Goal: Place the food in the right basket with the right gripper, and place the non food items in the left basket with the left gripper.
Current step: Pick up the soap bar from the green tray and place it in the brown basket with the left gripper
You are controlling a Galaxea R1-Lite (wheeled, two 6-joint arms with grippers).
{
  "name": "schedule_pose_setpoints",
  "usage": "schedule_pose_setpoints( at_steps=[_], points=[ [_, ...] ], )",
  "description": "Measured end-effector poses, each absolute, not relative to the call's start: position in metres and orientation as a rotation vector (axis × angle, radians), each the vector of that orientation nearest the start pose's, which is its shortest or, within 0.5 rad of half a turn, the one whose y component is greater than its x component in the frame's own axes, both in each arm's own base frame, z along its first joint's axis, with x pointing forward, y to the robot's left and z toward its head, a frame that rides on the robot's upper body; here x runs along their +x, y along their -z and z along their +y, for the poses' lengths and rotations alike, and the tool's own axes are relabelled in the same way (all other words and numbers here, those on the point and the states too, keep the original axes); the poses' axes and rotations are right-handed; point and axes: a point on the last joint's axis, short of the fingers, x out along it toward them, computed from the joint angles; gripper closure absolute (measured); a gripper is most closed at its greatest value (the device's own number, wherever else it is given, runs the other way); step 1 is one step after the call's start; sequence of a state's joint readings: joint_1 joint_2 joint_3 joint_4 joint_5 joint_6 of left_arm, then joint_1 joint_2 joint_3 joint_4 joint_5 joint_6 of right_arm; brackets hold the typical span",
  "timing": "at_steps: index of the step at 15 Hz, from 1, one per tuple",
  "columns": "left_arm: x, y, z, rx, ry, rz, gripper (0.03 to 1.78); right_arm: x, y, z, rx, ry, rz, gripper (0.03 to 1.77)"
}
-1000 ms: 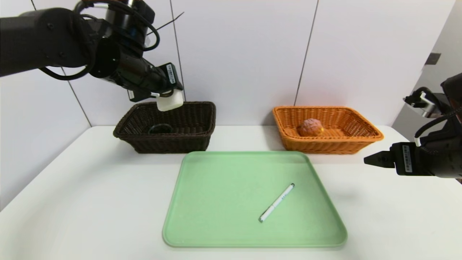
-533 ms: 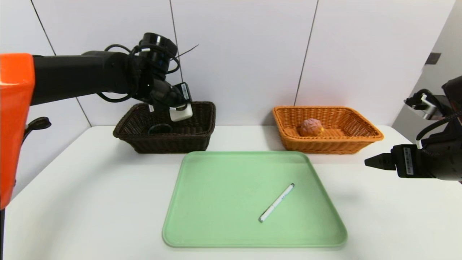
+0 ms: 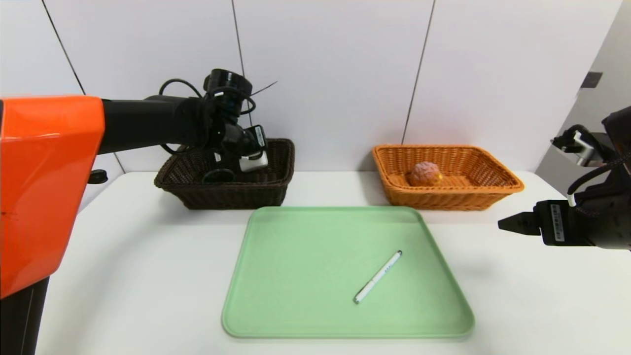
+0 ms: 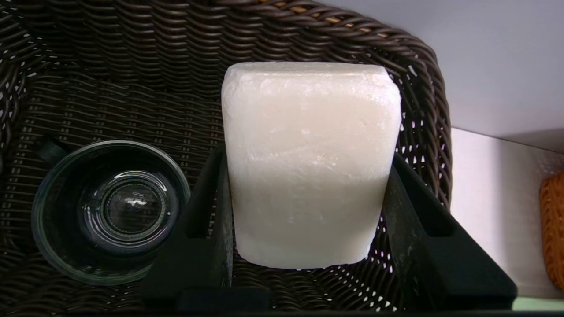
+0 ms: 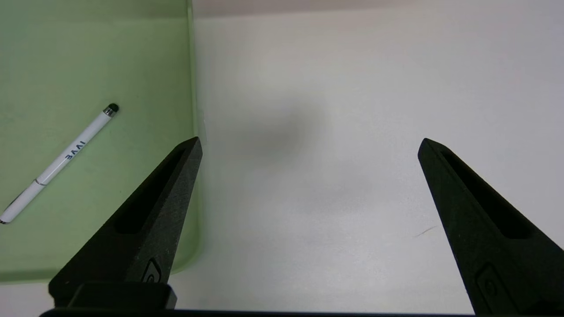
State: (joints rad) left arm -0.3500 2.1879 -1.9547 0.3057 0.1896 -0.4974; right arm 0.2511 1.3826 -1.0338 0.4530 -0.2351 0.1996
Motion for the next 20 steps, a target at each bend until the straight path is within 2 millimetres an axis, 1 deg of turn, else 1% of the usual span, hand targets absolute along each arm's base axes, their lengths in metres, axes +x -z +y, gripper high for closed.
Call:
schedule_pose_setpoints(
  at_steps=[10, 14, 20],
  points=[
    [0.439, -0.19, -0.152, -0.313, 0.0, 0.612, 0.84, 0.2, -0.231, 0.046, -0.007, 0.065, 0.781, 0.1],
    [0.444, -0.18, -0.153, -0.309, -0.004, 0.624, 0.84, 0.201, -0.23, 0.046, -0.009, 0.065, 0.784, 0.1],
    [0.447, -0.18, -0.154, -0.281, -0.014, 0.591, 0.47, 0.206, -0.229, 0.047, -0.013, 0.063, 0.781, 0.1]
  ],
)
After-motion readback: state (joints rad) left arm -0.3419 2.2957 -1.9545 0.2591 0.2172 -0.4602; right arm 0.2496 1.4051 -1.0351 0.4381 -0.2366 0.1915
